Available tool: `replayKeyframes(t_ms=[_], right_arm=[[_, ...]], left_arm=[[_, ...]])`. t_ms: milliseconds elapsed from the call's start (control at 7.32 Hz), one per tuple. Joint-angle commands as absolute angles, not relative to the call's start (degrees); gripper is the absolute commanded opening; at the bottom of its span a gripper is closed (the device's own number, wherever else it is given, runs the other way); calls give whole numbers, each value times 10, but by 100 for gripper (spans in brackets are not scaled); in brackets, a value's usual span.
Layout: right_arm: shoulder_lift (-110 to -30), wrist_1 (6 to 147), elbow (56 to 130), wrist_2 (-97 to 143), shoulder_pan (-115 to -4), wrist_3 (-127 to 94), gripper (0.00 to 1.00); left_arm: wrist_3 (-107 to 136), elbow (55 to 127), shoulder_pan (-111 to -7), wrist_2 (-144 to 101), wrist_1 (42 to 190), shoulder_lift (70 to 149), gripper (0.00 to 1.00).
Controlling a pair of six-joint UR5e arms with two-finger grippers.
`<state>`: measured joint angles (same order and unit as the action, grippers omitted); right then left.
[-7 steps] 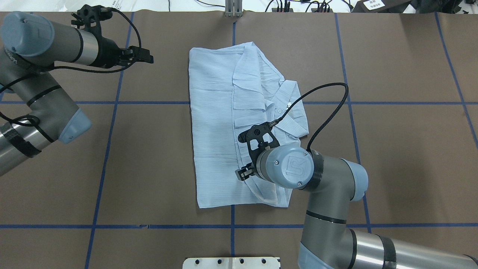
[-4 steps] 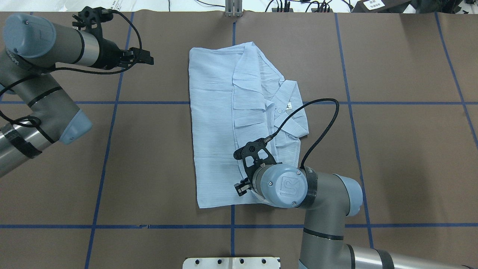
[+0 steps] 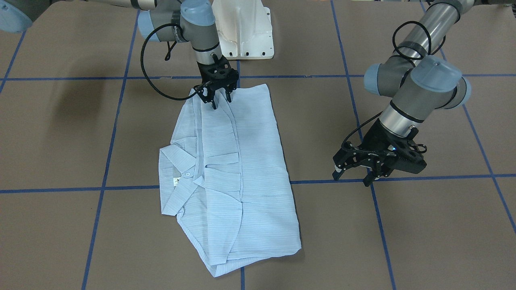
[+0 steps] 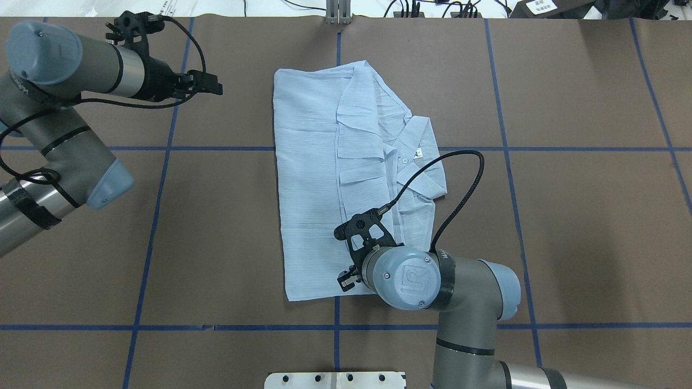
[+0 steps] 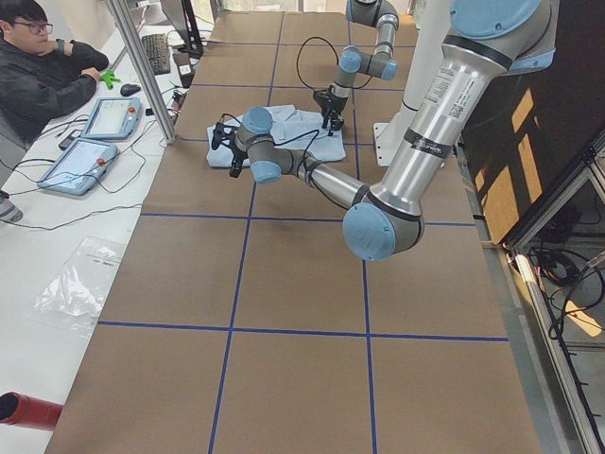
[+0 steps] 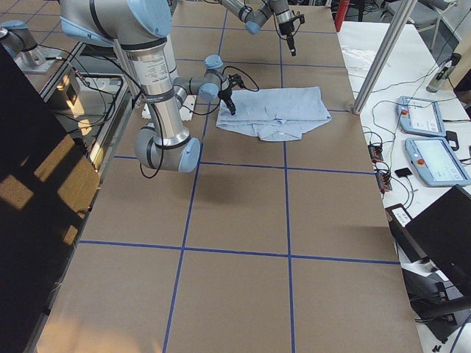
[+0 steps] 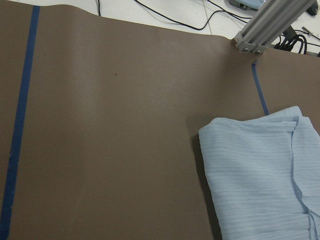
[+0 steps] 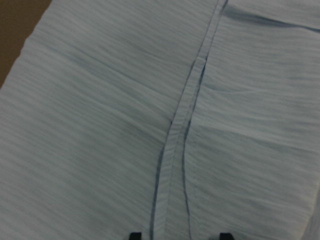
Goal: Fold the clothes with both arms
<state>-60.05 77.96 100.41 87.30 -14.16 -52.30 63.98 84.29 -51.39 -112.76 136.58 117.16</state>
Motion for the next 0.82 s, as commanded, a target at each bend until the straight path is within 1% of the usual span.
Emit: replayKeyframes(t_ms=[0, 137, 273, 410, 683], right_arm=[[-602, 780, 1004, 873, -141, -523, 40], [-603, 780, 1003, 872, -142, -523, 28], [-603, 780, 1004, 869, -142, -523, 13], [-603, 780, 1004, 868, -143, -524, 0], [-603, 779, 1006, 868, -148, -524, 0]], left_arm=[[640, 843, -513, -1128, 1366, 1172, 100], [641, 843, -513, -1128, 1366, 1172, 100], [641, 843, -512, -1128, 1365, 1172, 100], [641, 843, -512, -1128, 1365, 1172, 100], [641, 843, -512, -1128, 1365, 1172, 100]])
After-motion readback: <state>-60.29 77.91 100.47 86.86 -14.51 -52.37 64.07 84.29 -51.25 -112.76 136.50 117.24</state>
